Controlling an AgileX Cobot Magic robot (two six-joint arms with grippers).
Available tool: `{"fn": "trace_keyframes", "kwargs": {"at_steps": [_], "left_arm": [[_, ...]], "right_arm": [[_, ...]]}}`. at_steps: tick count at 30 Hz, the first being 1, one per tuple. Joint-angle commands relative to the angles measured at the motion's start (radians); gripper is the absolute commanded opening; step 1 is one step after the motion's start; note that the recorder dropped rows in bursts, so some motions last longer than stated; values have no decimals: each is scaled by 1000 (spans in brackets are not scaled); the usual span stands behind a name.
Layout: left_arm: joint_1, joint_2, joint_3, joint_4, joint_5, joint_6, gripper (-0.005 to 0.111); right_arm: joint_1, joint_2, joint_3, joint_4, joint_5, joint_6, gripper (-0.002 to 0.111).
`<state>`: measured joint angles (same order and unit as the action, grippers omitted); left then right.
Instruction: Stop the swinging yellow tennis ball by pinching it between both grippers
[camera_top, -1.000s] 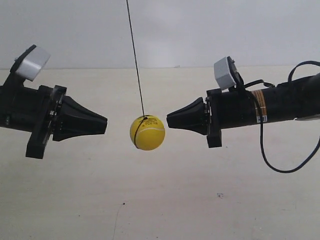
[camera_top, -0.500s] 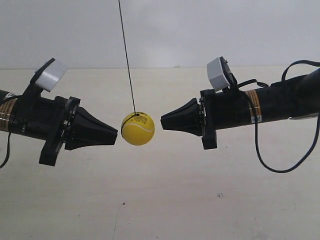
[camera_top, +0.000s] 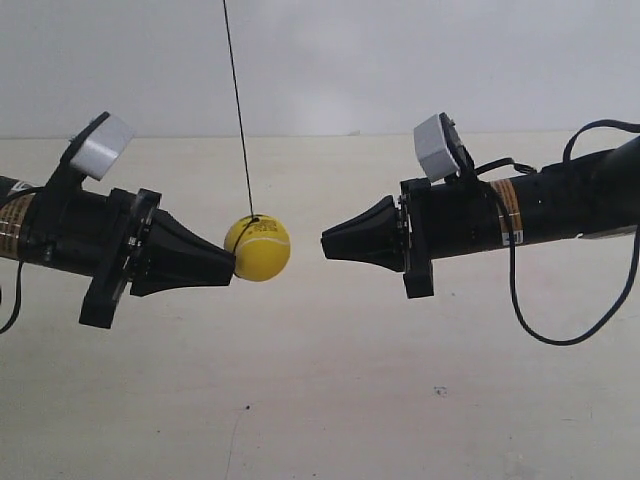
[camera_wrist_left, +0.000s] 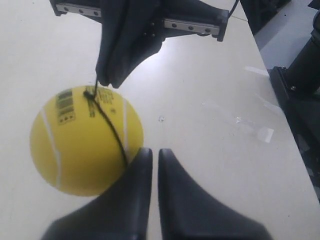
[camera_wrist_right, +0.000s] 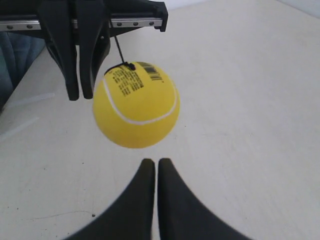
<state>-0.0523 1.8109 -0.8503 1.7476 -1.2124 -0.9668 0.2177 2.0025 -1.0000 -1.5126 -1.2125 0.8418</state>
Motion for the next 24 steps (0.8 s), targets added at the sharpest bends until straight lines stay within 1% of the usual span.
{"fn": "trace_keyframes", "kwargs": {"at_steps": [1, 6, 24], "left_arm": [[-16, 4, -8, -3, -9, 9, 5], [-38, 4, -11, -3, -9, 18, 5], [-38, 4, -11, -3, -9, 18, 5]], "right_arm": [[1, 0, -6, 3, -9, 0, 0], [1, 0, -6, 12, -9, -4, 0], [1, 0, -19, 17, -9, -7, 0]]}}
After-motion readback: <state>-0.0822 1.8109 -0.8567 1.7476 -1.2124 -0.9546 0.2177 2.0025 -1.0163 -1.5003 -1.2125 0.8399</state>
